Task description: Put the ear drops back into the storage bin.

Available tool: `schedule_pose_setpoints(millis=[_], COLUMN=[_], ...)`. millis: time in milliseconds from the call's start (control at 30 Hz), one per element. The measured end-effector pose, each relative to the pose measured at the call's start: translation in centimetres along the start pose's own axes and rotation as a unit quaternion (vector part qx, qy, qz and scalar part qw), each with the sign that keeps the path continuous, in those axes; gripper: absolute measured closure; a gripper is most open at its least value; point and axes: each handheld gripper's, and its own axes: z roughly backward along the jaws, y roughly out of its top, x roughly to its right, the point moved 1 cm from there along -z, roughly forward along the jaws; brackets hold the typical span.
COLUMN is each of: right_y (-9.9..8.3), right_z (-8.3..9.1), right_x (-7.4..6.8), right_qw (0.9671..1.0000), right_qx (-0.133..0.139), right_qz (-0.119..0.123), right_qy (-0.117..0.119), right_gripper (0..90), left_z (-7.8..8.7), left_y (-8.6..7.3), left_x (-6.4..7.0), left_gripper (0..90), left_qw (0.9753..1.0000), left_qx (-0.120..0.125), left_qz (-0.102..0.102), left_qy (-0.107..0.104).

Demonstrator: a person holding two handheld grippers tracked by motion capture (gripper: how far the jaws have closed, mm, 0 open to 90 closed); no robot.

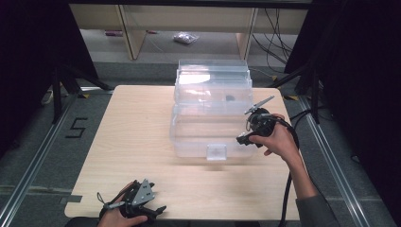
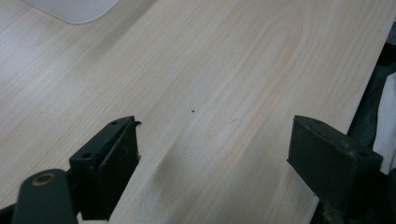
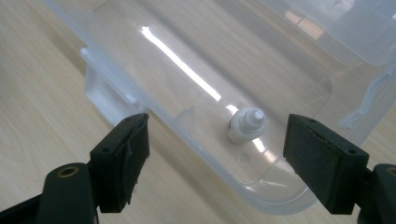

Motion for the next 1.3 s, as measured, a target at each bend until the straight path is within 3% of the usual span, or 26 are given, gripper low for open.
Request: schedule_pose_setpoints(millis=[33,67,200,733,767,833,867,900,933,967,1033,1067,1133,1300], right_y=[-0.1,-0.2,-0.7,-2.5,-2.6,-2.8,-2.9,-3.0,-3.1,-3.2,-3.4,-3.6,-3.9,-4.7], right_z=[0.1,0.1,0.5,1.5,1.6,1.7,1.6,1.8,1.7,1.8,1.8,1.8,1.8,1.8], right_x=[0.0,-0.2,-0.2,-1.3,-1.2,-1.4,-1.3,-1.5,-1.4,-1.6,-1.4,-1.8,-1.5,-1.9], right_qw=[1.0,1.0,0.9999,0.9998,0.9995,0.9996,0.9992,0.9997,0.9992,0.9995,0.9991,0.9995,0.9991,0.999], right_qx=[0.003,0.001,0.011,0.022,0.028,0.026,0.032,0.023,0.032,0.029,0.037,0.03,0.038,0.042], right_qz=[0.006,-0.008,0.005,0.003,0.013,0.01,0.024,0.008,0.023,0.01,0.022,0.003,0.02,0.012], right_qy=[0.003,-0.003,0.002,0.003,0.001,0.001,0.0,0.002,0.0,0.004,0.0,0.004,0.0,0.001], right_gripper=[23.6,23.6,23.5,23.0,22.9,22.8,22.7,22.7,22.7,22.7,22.7,22.6,22.6,22.2], left_z=[0.0,0.0,0.0,0.0,0.0,0.0,0.0,0.0,0.0,0.0,0.0,0.0,0.0,0.0], left_y=[0.0,0.0,0.0,0.0,0.0,0.0,0.0,0.0,0.0,0.0,0.0,0.0,0.0,0.0], left_x=[0.0,0.0,0.0,0.0,0.0,0.0,0.0,0.0,0.0,0.0,0.0,0.0,0.0,0.0], left_gripper=[15.6,15.6,15.6,15.6,15.6,15.6,15.6,15.6,15.6,15.6,15.6,15.6,15.6,15.6], left_qw=[1.0,1.0,1.0,1.0,1.0,1.0,1.0,1.0,1.0,1.0,1.0,1.0,1.0,1.0], left_qx=[0.0,0.0,0.0,-0.001,-0.001,-0.001,0.0,-0.001,0.0,0.0,-0.001,-0.001,0.0,-0.001], left_qz=[-0.001,-0.001,0.0,-0.001,-0.001,-0.001,0.0,-0.001,-0.001,-0.001,-0.001,0.0,0.0,0.0], left_qy=[0.0,-0.001,0.0,-0.001,-0.001,-0.001,-0.001,-0.001,-0.001,-0.001,-0.001,-0.001,-0.001,-0.001])
